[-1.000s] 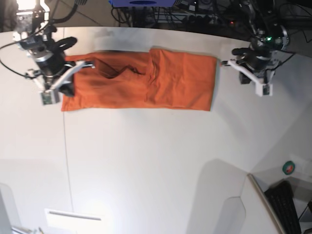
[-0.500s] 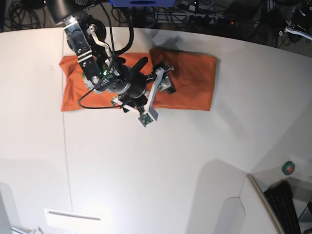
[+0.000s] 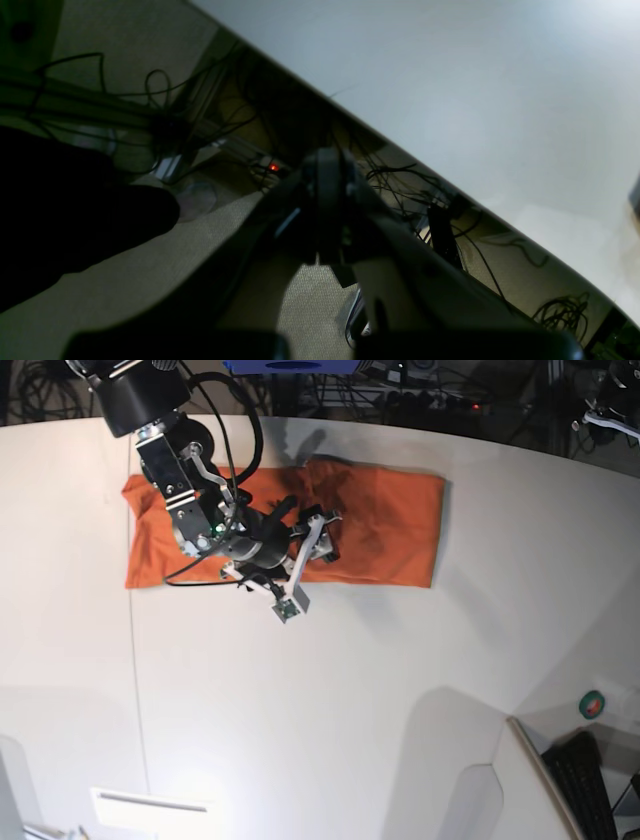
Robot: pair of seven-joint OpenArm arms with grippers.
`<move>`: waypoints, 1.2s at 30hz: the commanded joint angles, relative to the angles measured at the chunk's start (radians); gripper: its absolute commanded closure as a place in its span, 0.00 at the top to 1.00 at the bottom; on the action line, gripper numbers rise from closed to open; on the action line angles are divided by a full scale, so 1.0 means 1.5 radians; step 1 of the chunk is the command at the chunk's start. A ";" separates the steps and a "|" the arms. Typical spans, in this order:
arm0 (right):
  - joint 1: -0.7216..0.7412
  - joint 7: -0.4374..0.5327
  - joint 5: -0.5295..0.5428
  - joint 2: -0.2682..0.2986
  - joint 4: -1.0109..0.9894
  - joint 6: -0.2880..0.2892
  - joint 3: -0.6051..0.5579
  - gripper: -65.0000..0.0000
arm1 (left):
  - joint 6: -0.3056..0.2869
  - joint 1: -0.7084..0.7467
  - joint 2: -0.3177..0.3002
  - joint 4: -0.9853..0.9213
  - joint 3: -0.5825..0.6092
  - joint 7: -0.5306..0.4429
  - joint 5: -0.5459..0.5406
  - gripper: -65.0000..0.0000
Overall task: Layout the t-shirt on the table in an organized manner, then fold the t-shirt properly
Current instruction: 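Press the folded shirt flat with the right gripper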
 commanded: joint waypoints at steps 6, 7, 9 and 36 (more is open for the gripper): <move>0.012 0.022 0.007 -0.002 0.018 0.002 0.001 0.57 | -0.003 0.002 -0.011 0.009 -0.004 -0.012 -0.007 0.00; 0.011 0.021 0.007 0.005 0.031 0.002 0.001 0.57 | -0.003 0.002 -0.011 0.009 -0.004 -0.012 -0.007 0.00; 0.007 0.018 0.007 0.021 0.061 -0.001 0.001 0.57 | -0.003 0.002 -0.011 0.009 -0.004 -0.012 -0.007 0.00; 0.009 0.022 0.010 -0.007 -0.017 -0.054 -0.004 0.56 | -0.003 -0.001 -0.011 0.008 -0.004 -0.012 -0.006 0.00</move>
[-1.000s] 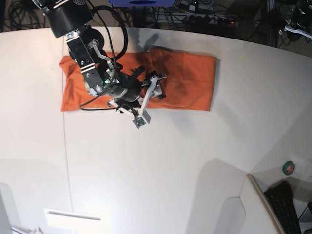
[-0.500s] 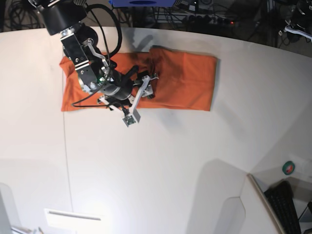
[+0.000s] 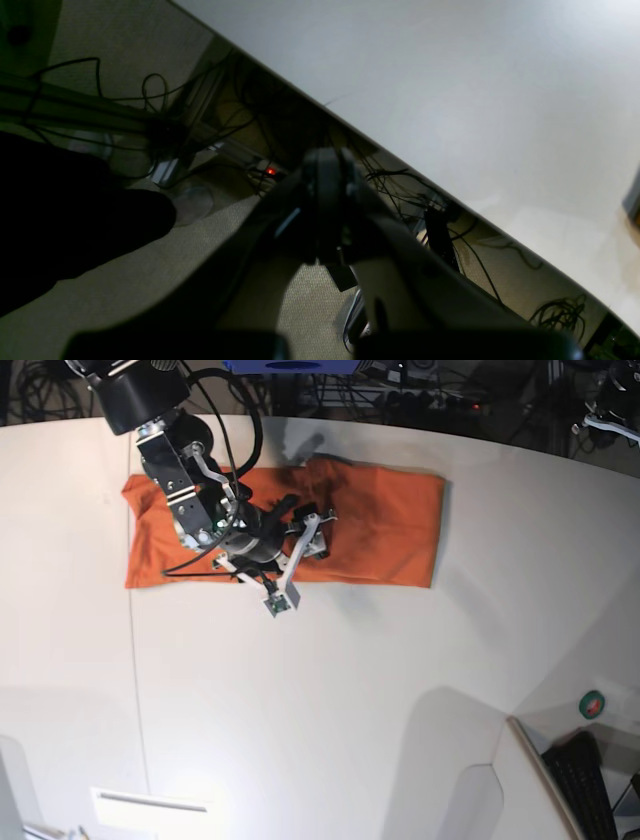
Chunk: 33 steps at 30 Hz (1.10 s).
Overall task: Layout the t-shirt on the table in an organized manner, then fold the t-shirt properly
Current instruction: 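Press the folded shirt flat with the right gripper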
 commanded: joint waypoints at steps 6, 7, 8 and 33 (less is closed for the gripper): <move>0.011 0.012 0.006 -0.016 0.010 0.002 0.005 0.05 | -0.003 0.010 -0.012 0.009 -0.004 -0.012 -0.006 0.00; 0.011 0.012 0.006 -0.016 0.011 0.002 0.005 0.00 | -0.003 0.010 -0.012 0.009 -0.004 -0.012 -0.006 0.00; 0.011 0.012 0.006 -0.016 0.016 0.002 0.005 0.00 | -0.003 0.010 -0.012 0.009 -0.004 -0.012 -0.006 0.00; 0.037 -0.045 0.004 -0.031 0.041 0.001 0.007 0.00 | -0.003 0.006 -0.015 -0.052 -0.004 -0.013 -0.006 0.00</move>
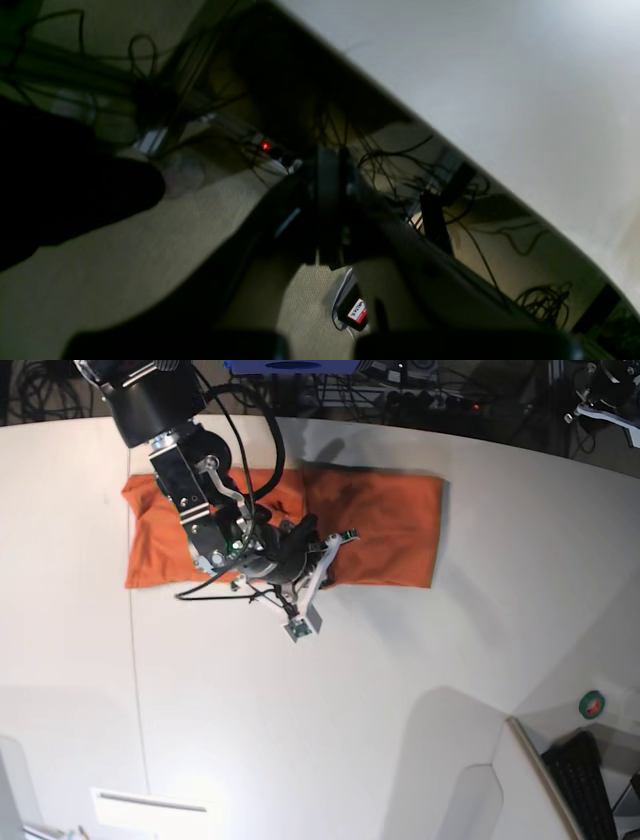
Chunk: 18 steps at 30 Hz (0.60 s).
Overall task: Layout the t-shirt on the table in an organized manner, then fold the t-shirt properly
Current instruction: 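Press the folded shirt flat with the right gripper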
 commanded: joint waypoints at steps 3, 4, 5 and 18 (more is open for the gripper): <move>0.007 0.011 0.002 0.000 -0.002 0.002 0.002 0.00 | -0.003 0.005 -0.013 0.010 -0.004 -0.011 -0.008 0.00; 0.006 0.011 0.002 0.000 -0.003 0.002 0.002 0.00 | -0.003 0.005 -0.013 0.012 -0.004 -0.011 -0.008 0.00; 0.006 0.011 0.002 0.000 -0.003 0.002 0.002 0.00 | -0.003 0.005 -0.013 0.013 -0.004 -0.011 -0.008 0.00; -0.019 0.011 0.002 0.001 0.029 -0.021 0.031 0.50 | -0.003 0.005 -0.013 0.014 -0.004 -0.011 -0.008 0.00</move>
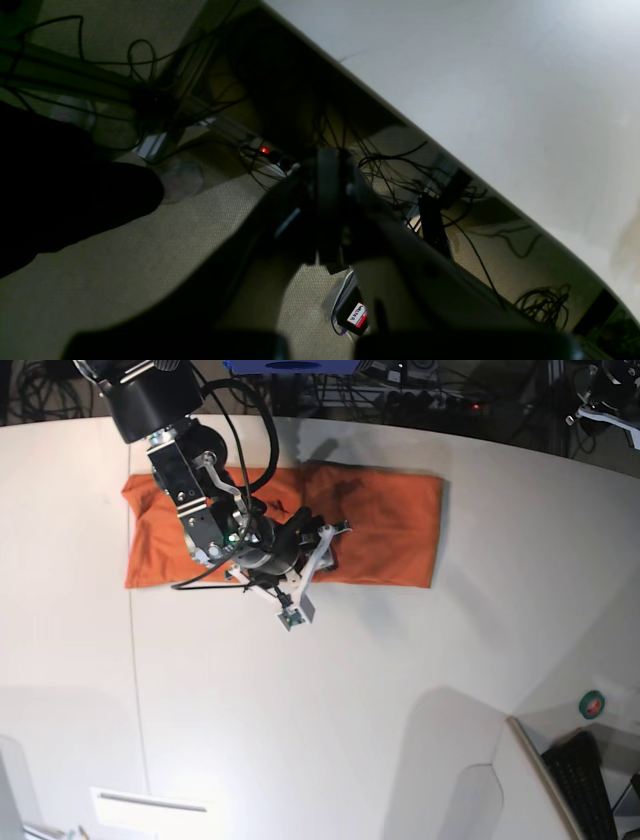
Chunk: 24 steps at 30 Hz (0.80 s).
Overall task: Layout the t-shirt on the table in an organized manner, then fold the t-shirt properly
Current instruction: 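Press the folded shirt flat with the right gripper, then grasp both ends of the folded shirt with both grippers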
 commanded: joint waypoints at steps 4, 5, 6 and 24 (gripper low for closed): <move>-0.065 0.070 0.000 -0.006 0.136 -0.057 0.110 0.45 | -0.003 0.006 -0.012 0.013 -0.004 -0.009 -0.008 0.00; -0.083 0.081 0.000 -0.004 0.167 -0.057 0.128 0.44 | -0.003 0.006 -0.012 0.014 -0.004 -0.009 -0.008 0.00; -0.099 0.088 0.000 -0.002 0.191 -0.057 0.144 0.43 | -0.003 0.006 -0.012 0.016 0.001 -0.009 -0.008 0.00; -0.103 -0.177 0.228 0.067 0.111 0.109 0.666 0.69 | -0.003 -0.050 -0.012 0.113 0.206 -0.010 -0.006 0.00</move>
